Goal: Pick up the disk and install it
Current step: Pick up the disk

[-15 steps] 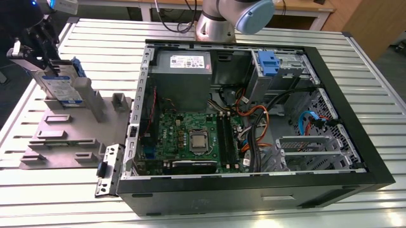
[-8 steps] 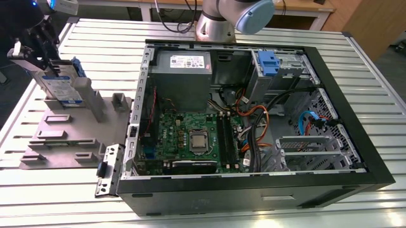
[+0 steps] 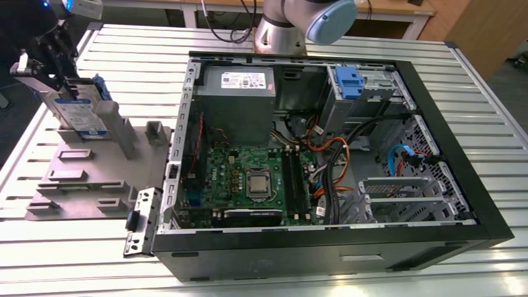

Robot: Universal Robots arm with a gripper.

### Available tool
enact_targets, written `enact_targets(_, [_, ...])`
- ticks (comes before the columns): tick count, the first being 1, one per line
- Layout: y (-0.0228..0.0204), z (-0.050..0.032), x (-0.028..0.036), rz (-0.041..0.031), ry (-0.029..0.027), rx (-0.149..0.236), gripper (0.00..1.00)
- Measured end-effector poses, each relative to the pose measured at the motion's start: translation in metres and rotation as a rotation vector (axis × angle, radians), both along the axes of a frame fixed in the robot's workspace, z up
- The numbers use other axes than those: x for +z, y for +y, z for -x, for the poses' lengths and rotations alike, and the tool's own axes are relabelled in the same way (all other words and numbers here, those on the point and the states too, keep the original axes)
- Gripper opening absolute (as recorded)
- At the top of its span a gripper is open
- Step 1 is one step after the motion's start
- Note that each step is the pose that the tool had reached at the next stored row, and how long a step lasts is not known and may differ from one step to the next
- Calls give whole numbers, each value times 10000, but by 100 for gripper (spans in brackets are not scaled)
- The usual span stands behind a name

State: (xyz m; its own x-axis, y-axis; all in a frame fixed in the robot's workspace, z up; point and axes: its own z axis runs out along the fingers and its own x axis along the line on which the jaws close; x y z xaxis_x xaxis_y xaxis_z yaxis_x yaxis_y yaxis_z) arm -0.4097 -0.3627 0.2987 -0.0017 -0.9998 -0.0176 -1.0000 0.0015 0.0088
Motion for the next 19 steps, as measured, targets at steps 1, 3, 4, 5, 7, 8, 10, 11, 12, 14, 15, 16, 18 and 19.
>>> enact_targets(1, [0, 0, 0, 0, 0, 0, 42])
enact_targets(3, [0, 0, 9, 6, 5, -1, 42])
enact_targets(4, [0, 0, 15, 12, 3, -1, 42])
enact_targets(5, [0, 0, 16, 18, -1, 0, 42])
enact_targets(7, [1, 0, 15, 68, -2, -16, 42])
enact_targets(8, [0, 0, 15, 82, 0, -103, 42])
enact_targets(10, [0, 0, 16, 95, 2, -190, 42])
enact_targets(11, [0, 0, 16, 95, 2, -192, 42])
enact_targets(12, [1, 0, 16, 95, 1, -193, 42])
enact_targets(14, [9, 0, 15, 95, 1, -196, 42])
enact_targets(15, [9, 0, 15, 95, 1, -194, 42])
enact_targets(16, [9, 0, 15, 95, 1, -193, 42])
enact_targets(18, [11, 0, 15, 95, 2, -193, 42])
enact_targets(19, [12, 0, 15, 95, 1, -192, 42])
